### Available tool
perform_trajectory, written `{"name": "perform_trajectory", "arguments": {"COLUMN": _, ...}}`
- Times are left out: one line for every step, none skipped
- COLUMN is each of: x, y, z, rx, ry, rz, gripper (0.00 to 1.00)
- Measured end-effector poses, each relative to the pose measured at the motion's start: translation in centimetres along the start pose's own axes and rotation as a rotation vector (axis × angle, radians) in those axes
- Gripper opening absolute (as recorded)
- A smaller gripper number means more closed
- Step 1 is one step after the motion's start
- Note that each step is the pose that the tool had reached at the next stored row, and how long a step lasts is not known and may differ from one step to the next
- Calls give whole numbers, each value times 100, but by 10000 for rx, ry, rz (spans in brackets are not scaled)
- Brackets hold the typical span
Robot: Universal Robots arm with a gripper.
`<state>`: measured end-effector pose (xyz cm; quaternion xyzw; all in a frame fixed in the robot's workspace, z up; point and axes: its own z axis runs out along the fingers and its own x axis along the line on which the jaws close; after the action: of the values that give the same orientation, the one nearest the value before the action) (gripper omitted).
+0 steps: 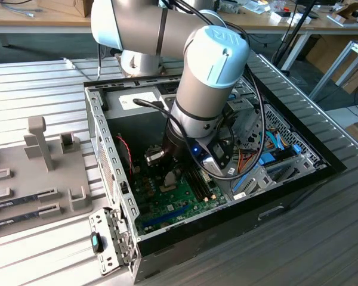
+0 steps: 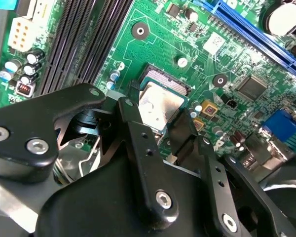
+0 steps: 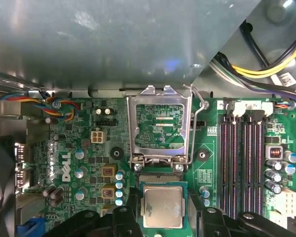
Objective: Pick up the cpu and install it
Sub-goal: 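Place the cpu into insertion slot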
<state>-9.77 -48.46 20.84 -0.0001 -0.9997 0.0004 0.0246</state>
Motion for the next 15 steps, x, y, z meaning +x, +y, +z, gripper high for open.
{"name": "perform_trajectory", "arguments": {"x": 0, "y": -1, "z": 12, "rx": 0, "ry": 0, "rz": -1, "gripper": 47}}
{"name": "perform_trajectory", "arguments": {"x": 1, "y": -1, "z": 20, "rx": 1, "ry": 0, "rz": 0, "gripper": 47}}
{"name": "perform_trajectory", "arguments": {"x": 2, "y": -2, "z": 29, "rx": 0, "ry": 0, "rz": 0, "gripper": 47}}
{"name": "perform_trajectory", "arguments": {"x": 5, "y": -3, "z": 37, "rx": 1, "ry": 0, "rz": 1, "gripper": 47}}
{"name": "perform_trajectory", "arguments": {"x": 9, "y": -3, "z": 47, "rx": 2, "ry": 0, "rz": 2, "gripper": 47}}
{"name": "perform_trajectory", "arguments": {"x": 11, "y": -4, "z": 55, "rx": 1, "ry": 0, "rz": 0, "gripper": 47}}
{"name": "perform_trajectory", "arguments": {"x": 12, "y": -4, "z": 62, "rx": 3, "ry": 1, "rz": 0, "gripper": 47}}
{"name": "perform_trajectory", "arguments": {"x": 12, "y": -4, "z": 62, "rx": 4, "ry": 1, "rz": 0, "gripper": 47}}
{"name": "perform_trajectory", "arguments": {"x": 13, "y": -4, "z": 63, "rx": 5, "ry": 1, "rz": 1, "gripper": 47}}
{"name": "perform_trajectory", "arguments": {"x": 13, "y": -4, "z": 63, "rx": 5, "ry": 0, "rz": 1, "gripper": 47}}
{"name": "perform_trajectory", "arguments": {"x": 13, "y": -4, "z": 64, "rx": 6, "ry": 0, "rz": 0, "gripper": 47}}
{"name": "perform_trajectory", "arguments": {"x": 13, "y": -4, "z": 63, "rx": 7, "ry": 0, "rz": 1, "gripper": 47}}
{"name": "perform_trajectory", "arguments": {"x": 15, "y": -4, "z": 64, "rx": 6, "ry": 0, "rz": 1, "gripper": 47}}
{"name": "perform_trajectory", "arguments": {"x": 17, "y": -4, "z": 66, "rx": 4, "ry": -1, "rz": 2, "gripper": 47}}
{"name": "perform_trajectory", "arguments": {"x": 20, "y": -5, "z": 70, "rx": 4, "ry": -1, "rz": 1, "gripper": 47}}
